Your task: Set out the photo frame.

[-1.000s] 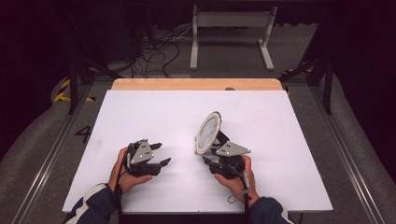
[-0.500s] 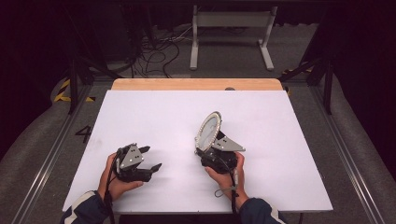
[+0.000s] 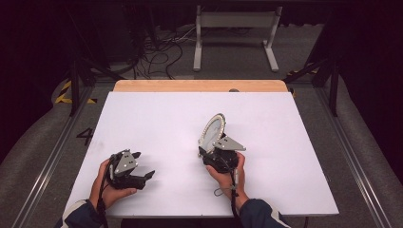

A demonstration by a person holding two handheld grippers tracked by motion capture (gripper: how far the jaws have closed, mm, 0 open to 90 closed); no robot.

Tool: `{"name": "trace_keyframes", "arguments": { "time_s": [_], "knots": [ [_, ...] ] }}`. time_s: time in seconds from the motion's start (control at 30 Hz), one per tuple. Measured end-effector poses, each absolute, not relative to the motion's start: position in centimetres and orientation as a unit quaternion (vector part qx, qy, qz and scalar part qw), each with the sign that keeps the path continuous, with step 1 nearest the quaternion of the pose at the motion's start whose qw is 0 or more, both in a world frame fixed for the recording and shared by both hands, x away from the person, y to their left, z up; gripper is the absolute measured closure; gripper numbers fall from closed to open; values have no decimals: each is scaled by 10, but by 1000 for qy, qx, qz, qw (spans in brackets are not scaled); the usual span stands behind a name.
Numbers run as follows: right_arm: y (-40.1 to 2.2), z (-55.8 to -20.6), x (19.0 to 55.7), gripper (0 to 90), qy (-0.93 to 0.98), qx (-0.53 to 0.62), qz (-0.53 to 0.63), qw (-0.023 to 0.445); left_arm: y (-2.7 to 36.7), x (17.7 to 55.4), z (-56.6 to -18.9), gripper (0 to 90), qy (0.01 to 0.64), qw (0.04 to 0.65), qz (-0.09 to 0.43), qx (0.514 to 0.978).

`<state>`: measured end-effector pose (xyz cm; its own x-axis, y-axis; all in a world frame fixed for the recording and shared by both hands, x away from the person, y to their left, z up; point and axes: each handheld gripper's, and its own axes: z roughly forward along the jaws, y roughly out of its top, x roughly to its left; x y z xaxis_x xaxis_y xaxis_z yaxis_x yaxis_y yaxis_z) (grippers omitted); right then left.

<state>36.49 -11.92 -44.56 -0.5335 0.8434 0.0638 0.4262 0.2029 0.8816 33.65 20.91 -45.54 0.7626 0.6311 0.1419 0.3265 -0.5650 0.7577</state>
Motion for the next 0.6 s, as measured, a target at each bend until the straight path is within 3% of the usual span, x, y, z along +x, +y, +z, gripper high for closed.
{"name": "trace_keyframes", "arguments": {
  "time_s": [0.5, 0.6],
  "knots": [
    [-137, -443, 360, 575, 764, 404, 464, 195, 203, 337, -458, 179, 275, 367, 198, 867],
    [-137, -443, 358, 518, 760, 408, 465, 198, 203, 338, -457, 179, 274, 367, 198, 866]
  ]
}}
